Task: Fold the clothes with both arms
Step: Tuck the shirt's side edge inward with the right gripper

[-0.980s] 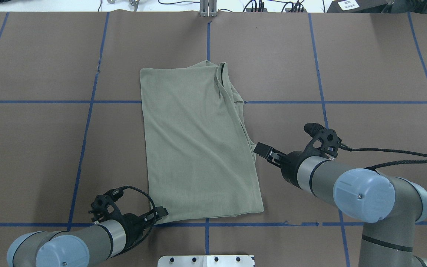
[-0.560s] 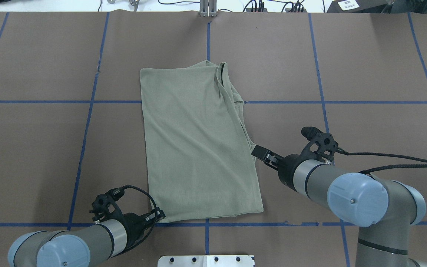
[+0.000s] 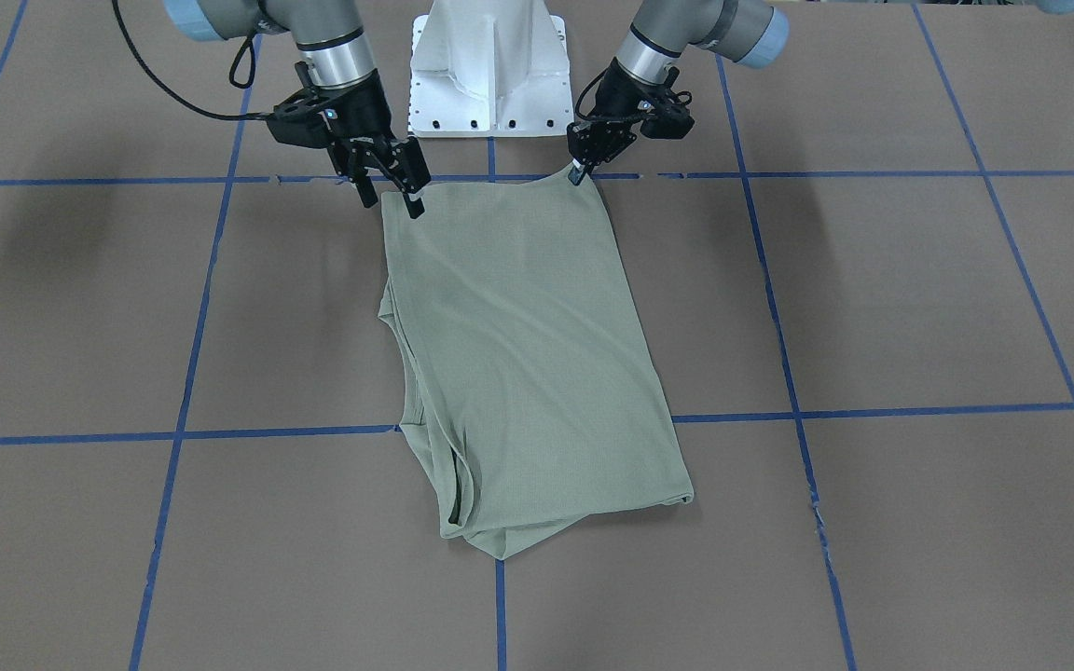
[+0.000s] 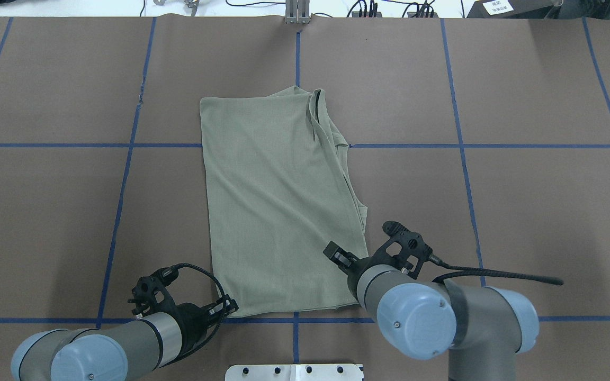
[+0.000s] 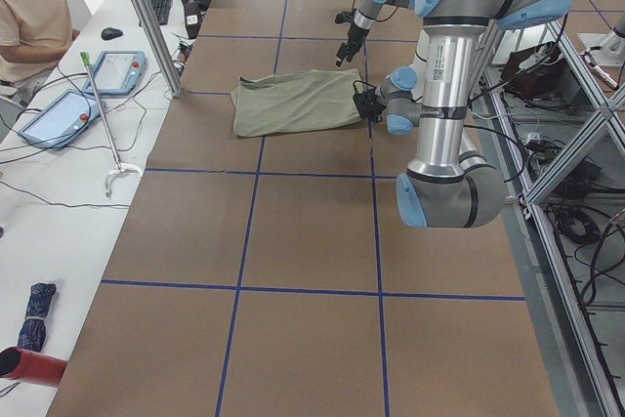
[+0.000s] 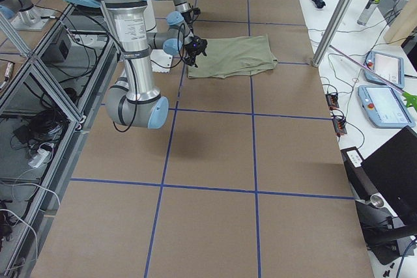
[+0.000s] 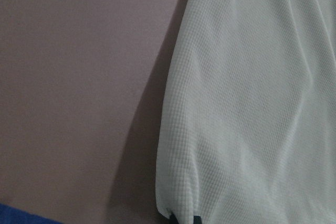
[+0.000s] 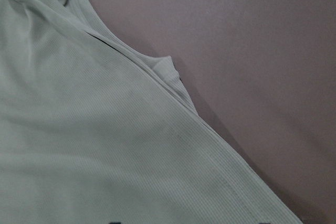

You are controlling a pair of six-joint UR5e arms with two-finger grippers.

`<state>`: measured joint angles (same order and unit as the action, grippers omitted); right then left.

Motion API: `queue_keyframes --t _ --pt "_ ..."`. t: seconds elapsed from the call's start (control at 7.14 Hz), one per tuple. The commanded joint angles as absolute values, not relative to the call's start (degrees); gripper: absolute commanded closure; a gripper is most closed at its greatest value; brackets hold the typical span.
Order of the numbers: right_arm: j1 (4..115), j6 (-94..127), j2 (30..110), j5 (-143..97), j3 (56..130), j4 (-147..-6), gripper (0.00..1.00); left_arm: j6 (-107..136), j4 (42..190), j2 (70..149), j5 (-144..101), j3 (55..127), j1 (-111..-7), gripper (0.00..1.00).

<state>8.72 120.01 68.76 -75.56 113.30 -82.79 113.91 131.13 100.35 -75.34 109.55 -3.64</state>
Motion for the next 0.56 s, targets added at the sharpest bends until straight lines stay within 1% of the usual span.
queue_keyframes --t 0.0,0.42 --pt "5.9 121.8 67.6 -73.1 109.3 -83.5 0.1 113.9 131.1 100.4 -75.3 109.6 -3.6 1.0" --pt "5.8 121.8 67.6 -73.0 109.1 -83.5 0.11 113.9 131.1 100.4 -75.3 109.6 -3.6 1.0"
